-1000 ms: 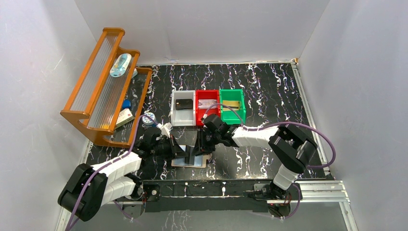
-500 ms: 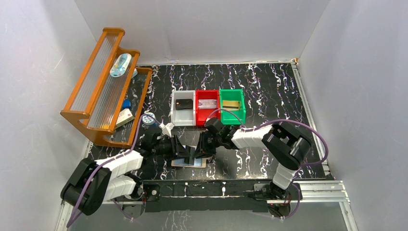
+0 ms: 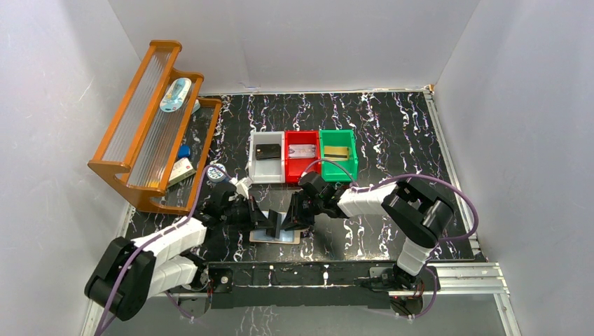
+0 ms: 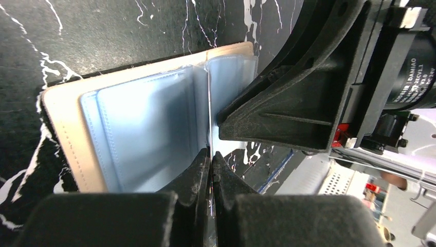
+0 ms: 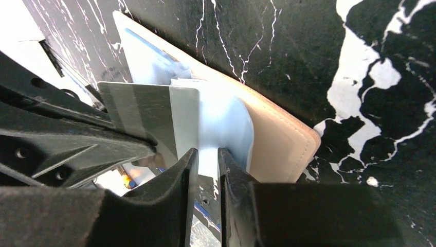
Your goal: Take the credit cards out of the card holder
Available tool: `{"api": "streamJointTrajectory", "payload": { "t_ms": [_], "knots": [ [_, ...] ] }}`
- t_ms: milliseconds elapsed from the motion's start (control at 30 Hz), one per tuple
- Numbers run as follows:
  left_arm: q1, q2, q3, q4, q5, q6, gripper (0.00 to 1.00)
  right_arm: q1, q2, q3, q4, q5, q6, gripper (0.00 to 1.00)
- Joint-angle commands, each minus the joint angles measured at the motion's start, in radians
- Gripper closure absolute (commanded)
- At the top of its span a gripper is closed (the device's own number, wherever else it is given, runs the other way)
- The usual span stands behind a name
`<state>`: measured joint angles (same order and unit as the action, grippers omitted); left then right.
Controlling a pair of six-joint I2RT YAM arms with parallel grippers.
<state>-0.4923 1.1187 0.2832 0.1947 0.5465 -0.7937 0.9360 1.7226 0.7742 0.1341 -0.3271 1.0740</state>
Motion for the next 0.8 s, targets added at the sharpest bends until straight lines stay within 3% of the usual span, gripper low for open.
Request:
{"api": "streamJointTrajectory", "payload": {
  "t_ms": [0,367,633,767],
  "knots": [
    [0.001,-0.097,0.068,-0.167,-0.104,0.059,1.0,-0.003,-0.005,-0.029,-0.106,0.119,-0.043,0.7],
    [0.001,-0.249,0.152,-0.353,-0.215,0.116,1.0,-0.027,-0.081,0.011,-0.119,0.117,-0.107,0.65],
    [0.002,-0.308,0.168,-0.344,-0.245,0.116,1.0,-0.029,-0.213,0.031,-0.082,0.104,-0.158,0.55],
    [0.002,-0.326,0.139,-0.263,-0.193,0.082,1.0,-0.034,-0.268,-0.002,-0.023,0.122,-0.155,0.5]
  ]
}}
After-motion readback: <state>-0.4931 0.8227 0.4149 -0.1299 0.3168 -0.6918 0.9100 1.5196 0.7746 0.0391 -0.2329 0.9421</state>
